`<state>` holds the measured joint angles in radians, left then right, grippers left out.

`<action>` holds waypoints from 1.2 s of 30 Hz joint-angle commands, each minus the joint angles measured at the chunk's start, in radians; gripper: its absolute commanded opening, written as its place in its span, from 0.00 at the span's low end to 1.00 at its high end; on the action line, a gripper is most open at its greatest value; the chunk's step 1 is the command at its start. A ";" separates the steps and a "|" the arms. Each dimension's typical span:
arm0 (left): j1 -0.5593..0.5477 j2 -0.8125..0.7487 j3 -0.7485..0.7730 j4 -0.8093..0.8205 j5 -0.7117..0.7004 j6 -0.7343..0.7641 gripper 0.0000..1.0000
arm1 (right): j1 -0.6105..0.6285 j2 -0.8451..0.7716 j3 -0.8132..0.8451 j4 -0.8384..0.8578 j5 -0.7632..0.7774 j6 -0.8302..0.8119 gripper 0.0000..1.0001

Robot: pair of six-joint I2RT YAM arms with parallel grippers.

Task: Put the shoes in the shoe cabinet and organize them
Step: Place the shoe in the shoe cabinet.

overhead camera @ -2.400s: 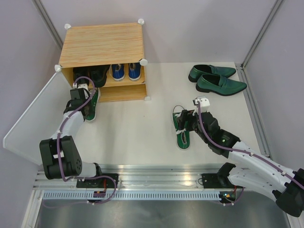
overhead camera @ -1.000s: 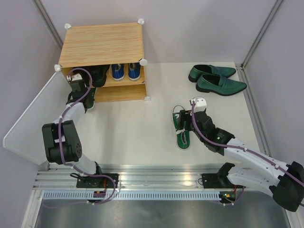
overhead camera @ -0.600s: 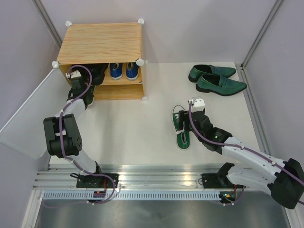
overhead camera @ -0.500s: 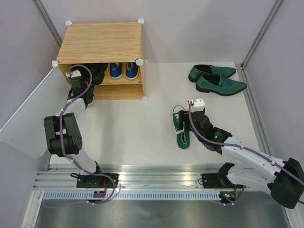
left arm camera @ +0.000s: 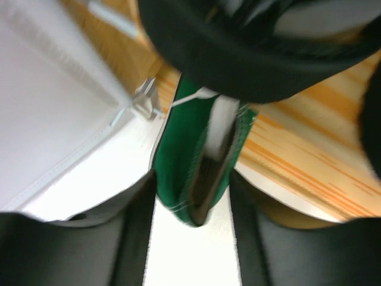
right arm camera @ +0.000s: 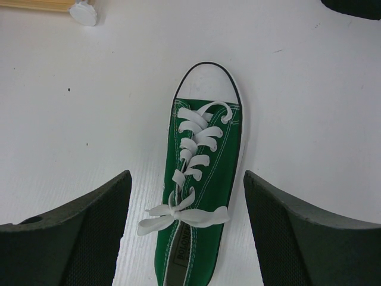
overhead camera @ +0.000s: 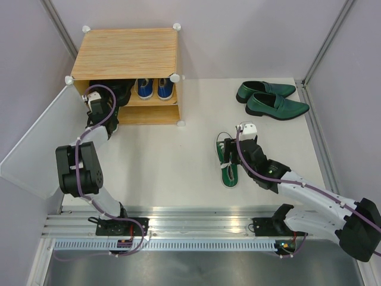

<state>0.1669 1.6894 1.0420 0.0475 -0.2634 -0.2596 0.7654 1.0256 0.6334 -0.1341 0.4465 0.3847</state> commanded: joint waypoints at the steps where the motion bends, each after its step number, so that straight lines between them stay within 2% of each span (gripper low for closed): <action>1: 0.002 -0.048 -0.040 0.035 -0.053 -0.029 0.58 | -0.003 -0.028 0.023 0.030 0.011 -0.012 0.79; 7: 0.000 -0.149 -0.100 0.035 0.003 -0.032 0.71 | -0.003 -0.048 0.019 0.028 -0.008 -0.009 0.79; 12: 0.000 -0.261 -0.158 0.046 0.072 -0.044 0.74 | -0.003 -0.071 0.014 0.031 -0.022 -0.003 0.80; 14: 0.000 -0.306 -0.201 0.038 0.075 -0.065 0.71 | -0.003 -0.078 0.012 0.031 -0.028 -0.003 0.79; 19: 0.002 -0.341 -0.307 0.051 0.075 -0.139 0.37 | -0.003 -0.105 0.005 0.031 -0.034 0.000 0.79; 21: 0.002 -0.323 -0.318 0.063 0.081 -0.147 0.31 | -0.003 -0.114 0.002 0.031 -0.037 0.000 0.80; 33: 0.002 -0.185 -0.289 0.123 0.041 -0.075 0.26 | -0.003 -0.101 0.003 0.031 -0.025 0.000 0.79; 36: 0.000 -0.157 -0.270 0.143 0.036 -0.049 0.22 | -0.003 -0.096 0.005 0.033 -0.016 -0.003 0.79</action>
<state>0.1669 1.5139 0.7242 0.1181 -0.2081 -0.3462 0.7654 0.9253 0.6334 -0.1280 0.4171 0.3855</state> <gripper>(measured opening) 0.231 0.796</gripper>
